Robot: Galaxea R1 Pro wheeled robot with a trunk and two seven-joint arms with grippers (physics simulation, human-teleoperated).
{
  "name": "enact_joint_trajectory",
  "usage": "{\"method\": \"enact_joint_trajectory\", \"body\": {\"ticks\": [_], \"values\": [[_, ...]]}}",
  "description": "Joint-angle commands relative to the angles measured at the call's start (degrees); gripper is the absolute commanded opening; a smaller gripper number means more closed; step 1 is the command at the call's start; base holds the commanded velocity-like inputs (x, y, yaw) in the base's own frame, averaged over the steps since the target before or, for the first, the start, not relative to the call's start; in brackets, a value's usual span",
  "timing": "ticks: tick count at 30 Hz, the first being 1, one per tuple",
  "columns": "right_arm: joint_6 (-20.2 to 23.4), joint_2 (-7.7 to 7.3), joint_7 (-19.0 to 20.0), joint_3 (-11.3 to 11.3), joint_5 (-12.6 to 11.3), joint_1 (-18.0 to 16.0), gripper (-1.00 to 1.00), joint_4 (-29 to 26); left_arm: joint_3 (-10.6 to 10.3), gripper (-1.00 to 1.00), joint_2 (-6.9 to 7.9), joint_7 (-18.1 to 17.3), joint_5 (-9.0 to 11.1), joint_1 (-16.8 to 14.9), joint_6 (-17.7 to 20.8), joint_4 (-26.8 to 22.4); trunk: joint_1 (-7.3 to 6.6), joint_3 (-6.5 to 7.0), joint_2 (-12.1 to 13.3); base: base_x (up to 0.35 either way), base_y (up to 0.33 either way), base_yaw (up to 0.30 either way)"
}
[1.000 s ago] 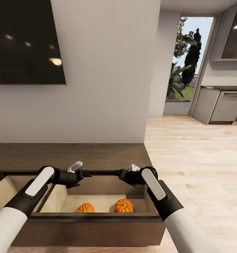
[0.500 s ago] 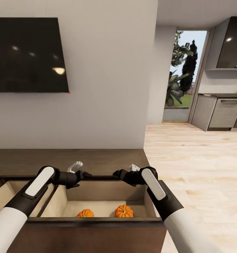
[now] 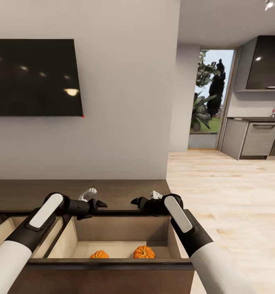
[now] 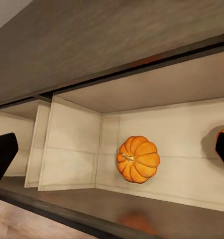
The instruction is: Place each of the two pumpkins and all three candles from the living room inside a cabinet in the living room (use any cabinet), then make sure every cabinet is closed, and position the cauldron so it is next to a table in the living room.
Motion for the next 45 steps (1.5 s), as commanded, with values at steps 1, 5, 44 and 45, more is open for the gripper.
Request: {"method": "enact_joint_trajectory", "body": {"ticks": [1, 5, 44, 45], "values": [[0.02, 0.0, -0.6, 0.03, -0.57, -0.04, 1.0, -0.06, -0.14, 1.0, 0.04, 0.57, 0.57, -0.05, 0.18, -0.06, -0.03, 0.16, -0.01, 0.0, 0.0, 0.0], [0.02, 0.0, -0.55, 0.02, -0.57, -0.04, 1.0, -0.07, -0.14, 1.0, -0.01, 0.59, 0.57, -0.08, 0.56, -0.4, -0.14, 1.04, 0.04, 0.0, 0.0, 0.0], [-0.57, -0.33, 0.11, 0.16, -0.67, 0.14, 1.0, -0.88, -0.05, 1.0, 0.05, 0.07, 0.48, 0.0, 0.56, -2.05, -1.34, 9.64, 0.97, -0.269, 0.0, 0.0], [-0.55, -0.34, 0.11, 0.16, -0.67, 0.14, 1.0, -0.88, -0.05, 1.0, 0.04, 0.07, 0.48, 0.0, 0.56, -2.04, -1.56, 9.82, 1.37, -0.342, 0.0, 0.0]]}}
